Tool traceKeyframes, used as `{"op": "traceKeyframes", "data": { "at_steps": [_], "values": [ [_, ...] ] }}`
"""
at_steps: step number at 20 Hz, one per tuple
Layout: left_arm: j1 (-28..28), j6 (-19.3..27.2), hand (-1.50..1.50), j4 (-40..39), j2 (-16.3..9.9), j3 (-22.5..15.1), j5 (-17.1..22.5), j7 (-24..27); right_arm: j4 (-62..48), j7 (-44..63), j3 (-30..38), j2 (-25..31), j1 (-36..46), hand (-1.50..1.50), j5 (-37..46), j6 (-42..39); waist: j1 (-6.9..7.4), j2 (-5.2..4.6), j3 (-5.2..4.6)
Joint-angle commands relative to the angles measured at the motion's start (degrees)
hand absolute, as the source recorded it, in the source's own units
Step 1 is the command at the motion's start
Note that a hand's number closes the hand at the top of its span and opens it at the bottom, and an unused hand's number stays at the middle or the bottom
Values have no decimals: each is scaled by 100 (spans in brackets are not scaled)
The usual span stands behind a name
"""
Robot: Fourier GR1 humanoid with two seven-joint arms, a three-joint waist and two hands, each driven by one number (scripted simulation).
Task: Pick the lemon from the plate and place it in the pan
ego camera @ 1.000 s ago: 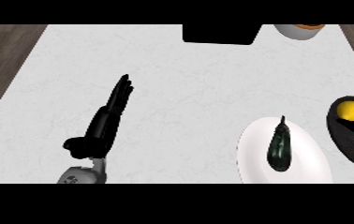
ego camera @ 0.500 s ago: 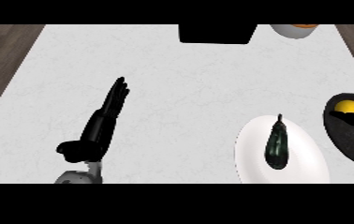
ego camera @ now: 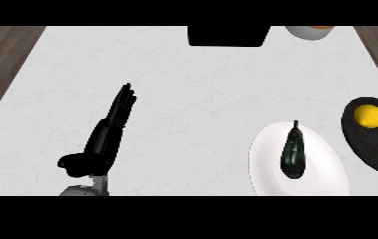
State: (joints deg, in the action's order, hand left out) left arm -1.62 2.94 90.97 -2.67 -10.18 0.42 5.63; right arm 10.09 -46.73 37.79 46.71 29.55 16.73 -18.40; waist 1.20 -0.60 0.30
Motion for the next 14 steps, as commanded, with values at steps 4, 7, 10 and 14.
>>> {"op": "traceKeyframes", "data": {
  "at_steps": [4, 7, 10, 14],
  "values": [
    [108, -7, 0, 86, 0, 8, 15, -39, -43, -679, 5, 376, -649, -150, -177, -1863, -55, 17, 9],
    [84, -115, 0, -28, -160, 276, 163, 78, 180, -951, -75, 567, -1008, -150, -193, -2202, -129, 38, -3],
    [300, 11, 0, -59, -49, 91, -37, 219, 375, -1350, -122, 439, -1370, -150, -235, -2157, -171, 49, 5],
    [99, 20, 0, -179, -47, 189, 6, 102, 592, -1534, -313, 336, -1638, -150, -194, -2098, -188, 40, 8]
  ]
}}
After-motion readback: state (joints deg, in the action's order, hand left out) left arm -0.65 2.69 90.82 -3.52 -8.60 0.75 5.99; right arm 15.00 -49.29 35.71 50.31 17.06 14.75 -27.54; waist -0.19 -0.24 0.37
